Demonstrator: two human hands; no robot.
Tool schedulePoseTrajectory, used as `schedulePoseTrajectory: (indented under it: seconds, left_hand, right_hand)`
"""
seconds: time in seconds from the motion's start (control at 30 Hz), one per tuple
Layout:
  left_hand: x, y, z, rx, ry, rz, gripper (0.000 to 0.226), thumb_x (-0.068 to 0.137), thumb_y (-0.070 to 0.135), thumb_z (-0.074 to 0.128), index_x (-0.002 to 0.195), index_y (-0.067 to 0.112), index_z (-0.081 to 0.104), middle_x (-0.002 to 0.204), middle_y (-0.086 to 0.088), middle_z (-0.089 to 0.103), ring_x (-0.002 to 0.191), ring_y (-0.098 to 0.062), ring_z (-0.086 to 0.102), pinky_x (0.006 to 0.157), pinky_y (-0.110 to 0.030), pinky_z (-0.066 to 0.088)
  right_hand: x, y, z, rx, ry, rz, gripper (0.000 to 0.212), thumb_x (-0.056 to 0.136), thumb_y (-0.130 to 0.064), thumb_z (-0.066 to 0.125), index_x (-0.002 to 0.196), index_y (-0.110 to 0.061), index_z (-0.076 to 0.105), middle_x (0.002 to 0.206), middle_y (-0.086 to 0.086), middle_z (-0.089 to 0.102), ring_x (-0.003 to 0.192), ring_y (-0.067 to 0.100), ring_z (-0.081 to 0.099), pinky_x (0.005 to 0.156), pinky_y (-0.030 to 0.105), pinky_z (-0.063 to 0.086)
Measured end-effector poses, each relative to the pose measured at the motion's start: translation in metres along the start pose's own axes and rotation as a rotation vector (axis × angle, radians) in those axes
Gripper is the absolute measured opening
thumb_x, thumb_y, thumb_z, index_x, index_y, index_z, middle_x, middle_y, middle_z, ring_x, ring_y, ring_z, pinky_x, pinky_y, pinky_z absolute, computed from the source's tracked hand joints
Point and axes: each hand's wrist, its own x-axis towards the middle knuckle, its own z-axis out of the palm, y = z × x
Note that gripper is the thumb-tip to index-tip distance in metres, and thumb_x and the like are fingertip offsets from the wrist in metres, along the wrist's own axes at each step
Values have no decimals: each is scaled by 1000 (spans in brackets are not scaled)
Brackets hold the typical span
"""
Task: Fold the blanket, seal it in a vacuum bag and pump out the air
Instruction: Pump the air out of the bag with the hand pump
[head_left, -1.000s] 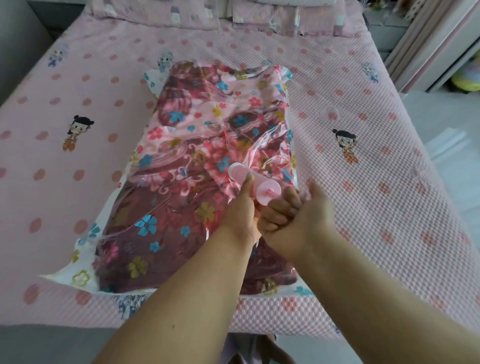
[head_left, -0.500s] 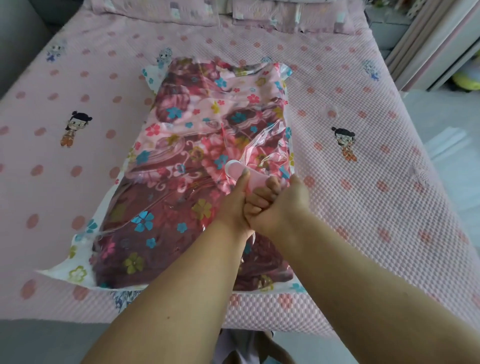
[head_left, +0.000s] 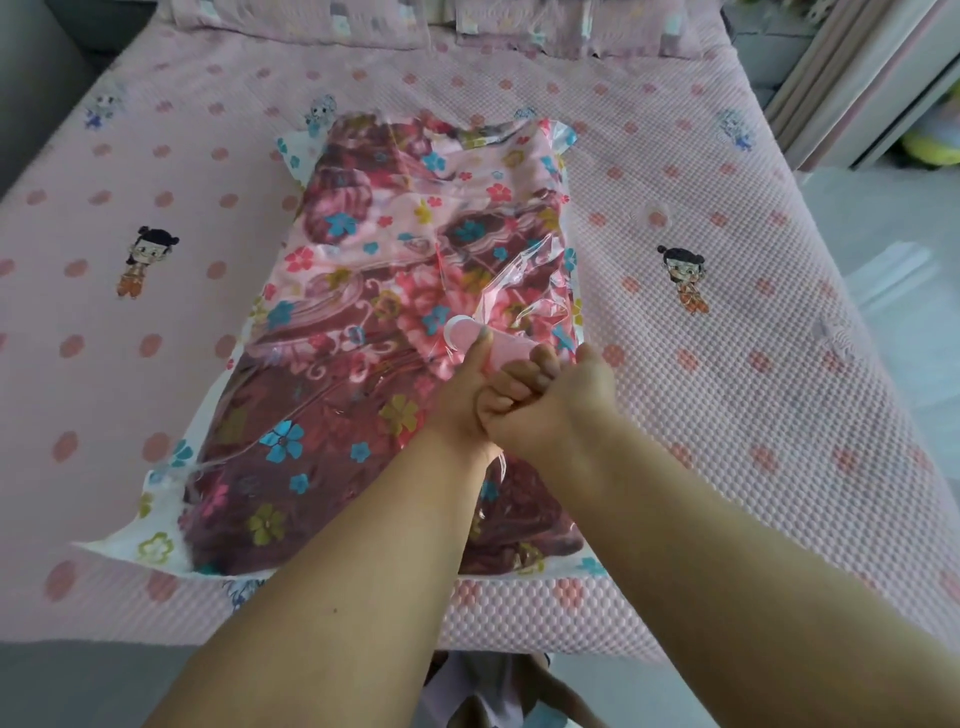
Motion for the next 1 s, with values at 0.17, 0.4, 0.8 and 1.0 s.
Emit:
schedulePoseTrajectory:
  seconds: [0.17,0.4,0.8,1.0]
  left_hand:
    - [0,-5,-1,-297,-16,11,43,83,34,69,110,3,56,89,-20,70,74,-31,71,49,-35,57]
    - [0,2,3,-128,-81,-60,43,93,42,52,87,0,57,52,-3,65,44,-11,61,40,-18,47]
    - [-11,0,3,-172,-216,-123,43,92,40,55,109,1,59,78,-20,64,51,-25,66,58,-25,56]
    - [-8,4,-4,18,-65,17,42,95,44,51,96,3,58,60,-9,68,50,-18,66,37,-22,49]
  right_hand:
    - [-64,-7,-53,137,-178,115,64,87,-67,28,46,-17,34,44,-4,24,40,14,25,42,29,28]
    - [0,-6,7,53,99,75,63,94,-62,29,50,-18,30,48,-5,19,51,13,45,56,24,12]
    - [-16,-1,-5,173,46,81,64,91,-64,29,48,-17,30,46,-5,18,42,13,30,49,24,15]
    - [-33,3,-24,168,-116,104,63,91,-63,28,47,-16,30,48,-5,20,39,13,29,47,25,20]
